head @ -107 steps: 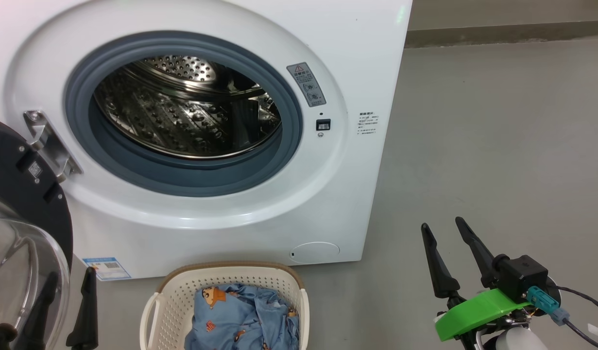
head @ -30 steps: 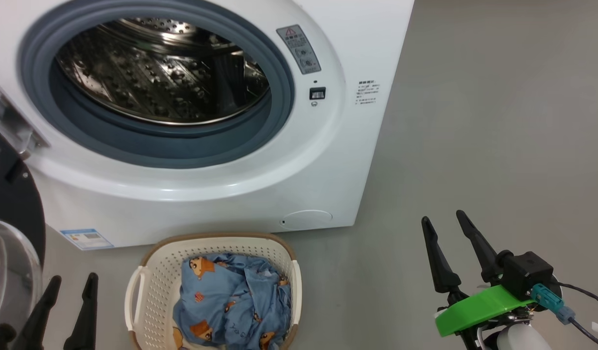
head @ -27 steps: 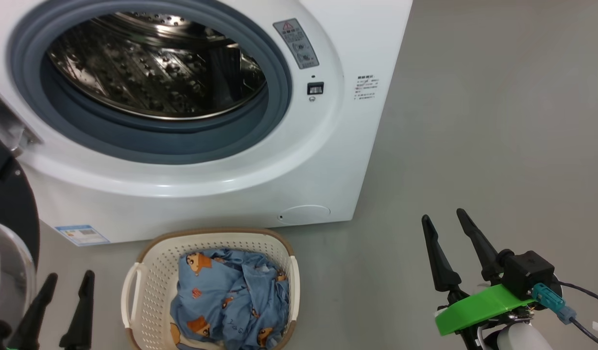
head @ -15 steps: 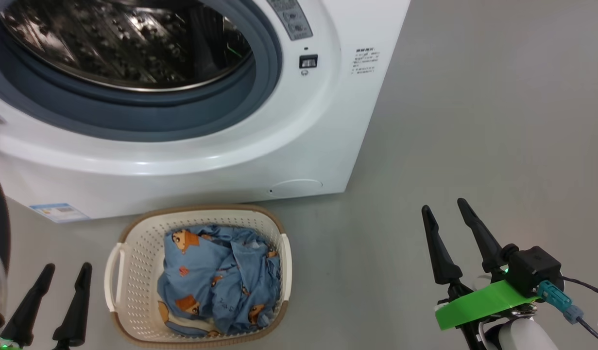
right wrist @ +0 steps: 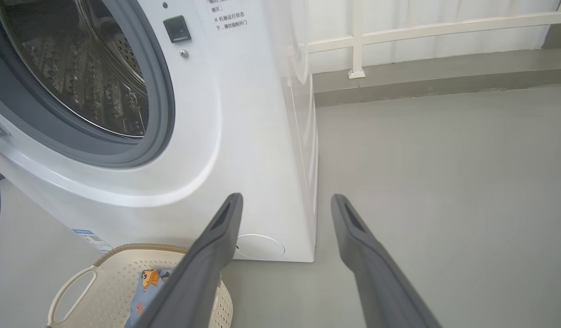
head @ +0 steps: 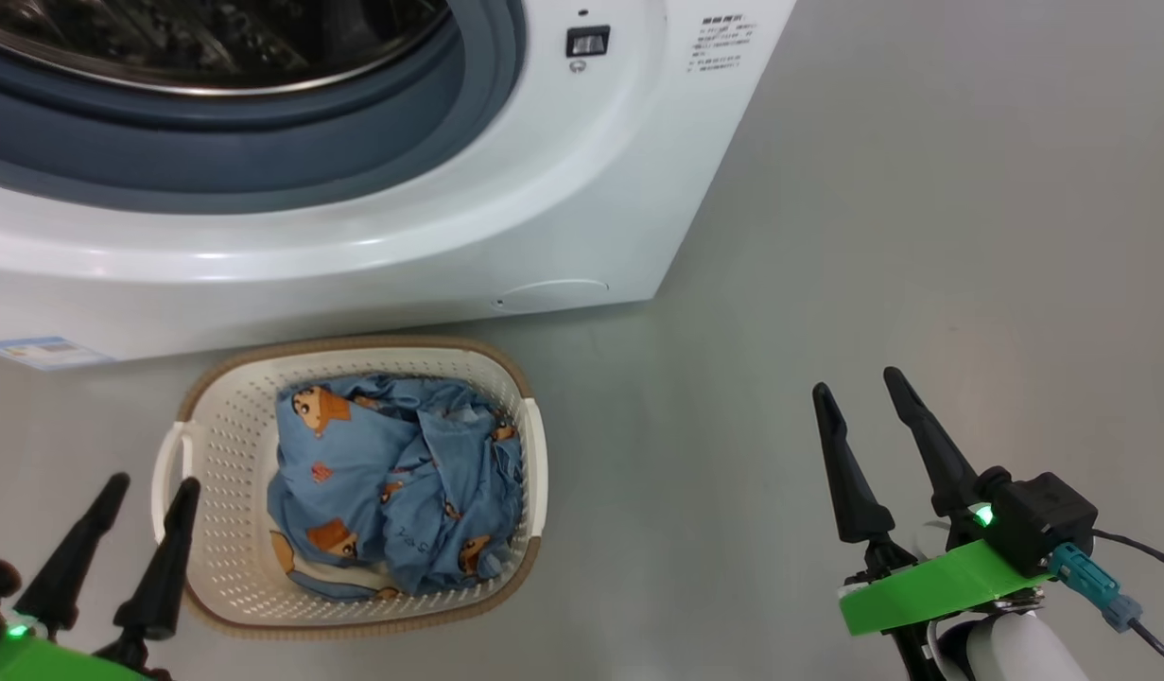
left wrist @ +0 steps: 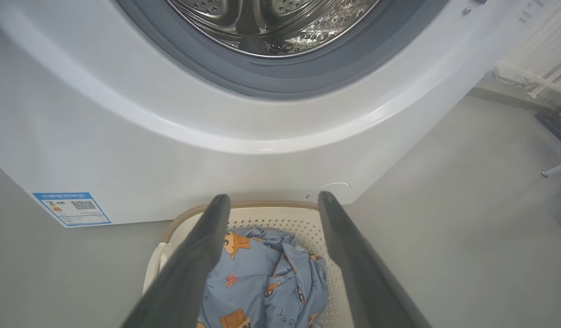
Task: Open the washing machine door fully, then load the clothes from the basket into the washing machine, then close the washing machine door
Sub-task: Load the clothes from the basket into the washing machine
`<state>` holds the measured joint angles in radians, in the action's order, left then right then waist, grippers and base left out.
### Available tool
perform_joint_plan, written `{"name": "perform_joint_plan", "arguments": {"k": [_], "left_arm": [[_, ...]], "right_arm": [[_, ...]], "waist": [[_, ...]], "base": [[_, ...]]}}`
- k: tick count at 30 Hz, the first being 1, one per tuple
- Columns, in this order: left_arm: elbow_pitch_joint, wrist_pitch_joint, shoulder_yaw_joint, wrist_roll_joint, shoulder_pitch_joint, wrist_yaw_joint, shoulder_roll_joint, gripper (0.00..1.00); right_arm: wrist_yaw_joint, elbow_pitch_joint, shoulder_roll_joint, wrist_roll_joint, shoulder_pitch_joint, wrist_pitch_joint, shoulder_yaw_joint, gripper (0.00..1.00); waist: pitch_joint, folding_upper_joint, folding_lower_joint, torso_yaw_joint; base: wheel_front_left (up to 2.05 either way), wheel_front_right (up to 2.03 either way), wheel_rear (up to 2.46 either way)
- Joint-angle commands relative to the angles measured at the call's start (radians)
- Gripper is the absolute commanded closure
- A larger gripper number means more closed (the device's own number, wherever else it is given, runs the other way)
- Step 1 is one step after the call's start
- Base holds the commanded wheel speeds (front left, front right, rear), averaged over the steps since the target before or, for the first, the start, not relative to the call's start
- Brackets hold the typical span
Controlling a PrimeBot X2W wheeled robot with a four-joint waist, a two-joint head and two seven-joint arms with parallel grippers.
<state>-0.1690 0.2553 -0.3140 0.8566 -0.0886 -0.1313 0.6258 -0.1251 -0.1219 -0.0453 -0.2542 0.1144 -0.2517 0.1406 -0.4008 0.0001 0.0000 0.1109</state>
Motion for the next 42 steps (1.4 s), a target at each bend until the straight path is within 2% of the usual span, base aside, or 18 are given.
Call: {"name": "perform_joint_plan", "arguments": {"k": [1, 9, 23, 42], "left_arm": [[0.005, 0.006, 0.022, 0.008, -0.051, 0.001, 0.057, 0.00], [-0.035, 0.006, -0.061, 0.036, -0.114, 0.001, 0.083, 0.00], [-0.223, 0.006, -0.353, 0.126, -0.330, 0.001, 0.115, 0.00], [-0.455, 0.006, -0.638, 0.223, -0.582, 0.001, 0.134, 0.00]], "right_arm": [[-0.006, 0.033, -0.005, -0.008, 0.014, -0.010, 0.031, 0.00], [-0.006, 0.071, -0.005, -0.017, 0.018, -0.010, 0.037, 0.00], [-0.006, 0.123, -0.005, -0.031, 0.046, -0.010, 0.063, 0.00], [-0.006, 0.202, -0.005, -0.074, 0.032, -0.010, 0.115, 0.00]], "waist": [[-0.047, -0.0001, 0.0000, 0.017], [-0.125, -0.0001, 0.0000, 0.037], [-0.267, -0.0001, 0.0000, 0.085], [-0.427, -0.0001, 0.0000, 0.181]], "base": [[0.00, 0.00, 0.00], [0.00, 0.00, 0.00], [0.00, 0.00, 0.00], [0.00, 0.00, 0.00]]}}
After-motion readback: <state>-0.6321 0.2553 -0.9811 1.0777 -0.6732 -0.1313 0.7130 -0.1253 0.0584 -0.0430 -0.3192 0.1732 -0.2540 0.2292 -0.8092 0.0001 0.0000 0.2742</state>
